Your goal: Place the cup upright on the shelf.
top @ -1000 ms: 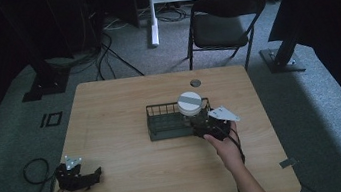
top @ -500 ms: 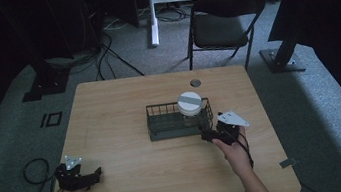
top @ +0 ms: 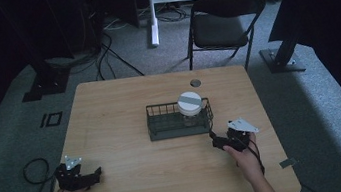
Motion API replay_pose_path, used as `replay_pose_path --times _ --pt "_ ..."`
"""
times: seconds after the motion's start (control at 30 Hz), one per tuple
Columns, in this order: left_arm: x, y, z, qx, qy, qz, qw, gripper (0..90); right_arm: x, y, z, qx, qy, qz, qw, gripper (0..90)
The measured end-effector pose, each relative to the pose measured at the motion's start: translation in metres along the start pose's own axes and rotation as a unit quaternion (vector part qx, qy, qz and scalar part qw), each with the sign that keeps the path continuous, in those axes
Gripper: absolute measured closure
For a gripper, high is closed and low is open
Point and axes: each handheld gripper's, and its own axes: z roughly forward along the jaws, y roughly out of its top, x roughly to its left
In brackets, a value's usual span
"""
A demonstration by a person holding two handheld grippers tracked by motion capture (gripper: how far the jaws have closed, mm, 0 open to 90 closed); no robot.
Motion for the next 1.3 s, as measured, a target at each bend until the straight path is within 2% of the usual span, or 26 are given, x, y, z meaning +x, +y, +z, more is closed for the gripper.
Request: replay_pose_path --times 0.43,0.63,0.8,1.03,1.23,1.3 --pt "0.000 0.000 0.000 0.000 0.000 0.001 1.0000 0.1 -0.019 -0.020 -0.002 0.034 -0.008 0.003 0.9994 13.3" --pt "0.000 0.000 0.000 0.000 0.000 0.001 1.0000 0.1 -0.025 -0.023 -0.005 0.047 -0.009 -0.006 0.9988 13.0" --pt "0.000 0.000 0.000 0.000 0.000 0.001 1.0000 0.1 -0.032 -0.028 -0.005 0.068 -0.018 -0.007 0.9975 12.7" --pt "0.000 0.000 0.000 0.000 0.000 0.001 1.0000 0.2 -0.041 -0.032 -0.006 0.079 -0.040 -0.001 0.9961 12.6" --pt "0.000 0.000 0.000 0.000 0.000 0.001 1.0000 0.1 -0.044 -0.033 -0.004 0.085 -0.043 0.004 0.9954 12.6" --pt "0.000 0.000 0.000 0.000 0.000 0.001 1.0000 0.1 -0.047 -0.034 -0.002 0.092 -0.054 0.009 0.9943 12.3"
